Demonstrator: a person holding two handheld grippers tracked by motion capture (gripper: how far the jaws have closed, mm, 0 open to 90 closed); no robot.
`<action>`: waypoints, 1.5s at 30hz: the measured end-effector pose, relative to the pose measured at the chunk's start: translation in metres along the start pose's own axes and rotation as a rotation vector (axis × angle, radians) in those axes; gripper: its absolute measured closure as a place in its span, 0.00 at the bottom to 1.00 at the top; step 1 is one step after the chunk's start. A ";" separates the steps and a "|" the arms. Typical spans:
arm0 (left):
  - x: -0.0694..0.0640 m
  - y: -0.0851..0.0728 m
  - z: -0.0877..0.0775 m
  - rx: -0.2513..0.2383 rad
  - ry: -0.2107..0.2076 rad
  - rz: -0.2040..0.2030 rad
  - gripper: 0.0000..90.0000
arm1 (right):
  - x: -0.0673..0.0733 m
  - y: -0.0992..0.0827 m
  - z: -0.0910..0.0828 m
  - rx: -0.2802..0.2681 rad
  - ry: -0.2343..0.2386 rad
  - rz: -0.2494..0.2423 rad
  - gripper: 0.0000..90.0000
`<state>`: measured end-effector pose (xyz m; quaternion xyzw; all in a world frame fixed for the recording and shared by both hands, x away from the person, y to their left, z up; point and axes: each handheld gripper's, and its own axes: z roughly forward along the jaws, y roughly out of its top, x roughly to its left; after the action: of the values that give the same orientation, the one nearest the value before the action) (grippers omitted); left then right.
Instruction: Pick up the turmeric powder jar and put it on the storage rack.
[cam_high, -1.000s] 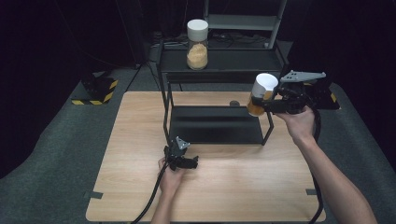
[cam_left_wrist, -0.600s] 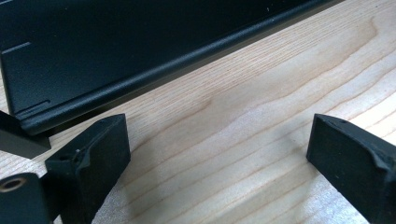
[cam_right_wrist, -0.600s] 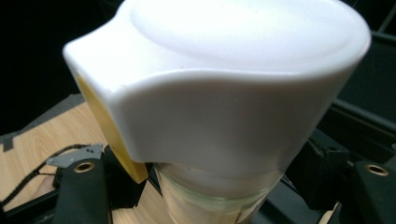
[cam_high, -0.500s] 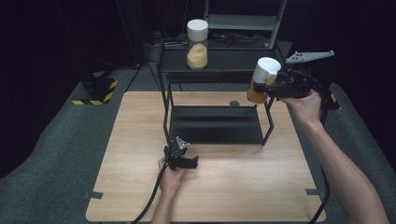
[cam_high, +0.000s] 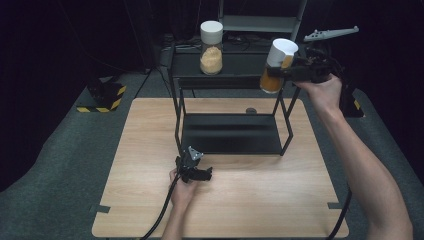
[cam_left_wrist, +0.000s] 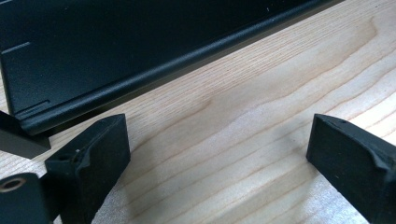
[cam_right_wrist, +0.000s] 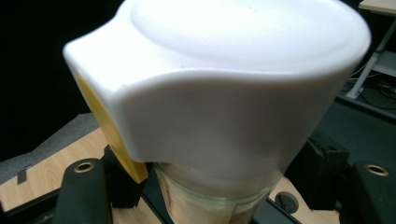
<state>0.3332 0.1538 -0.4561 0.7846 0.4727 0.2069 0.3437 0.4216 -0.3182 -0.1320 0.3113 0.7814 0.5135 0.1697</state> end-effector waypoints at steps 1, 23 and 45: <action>0.000 0.000 0.000 0.000 0.000 0.000 0.07 | 0.000 0.003 0.002 -0.002 -0.003 0.001 0.34; 0.000 0.000 0.000 -0.001 -0.002 -0.001 0.07 | 0.020 0.049 0.064 0.069 -0.206 0.032 0.34; 0.001 0.000 0.000 0.001 -0.003 0.000 0.07 | 0.017 0.047 0.080 0.080 -0.217 0.037 0.34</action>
<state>0.3335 0.1543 -0.4560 0.7850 0.4722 0.2057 0.3441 0.4701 -0.2381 -0.1214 0.3858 0.7725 0.4483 0.2312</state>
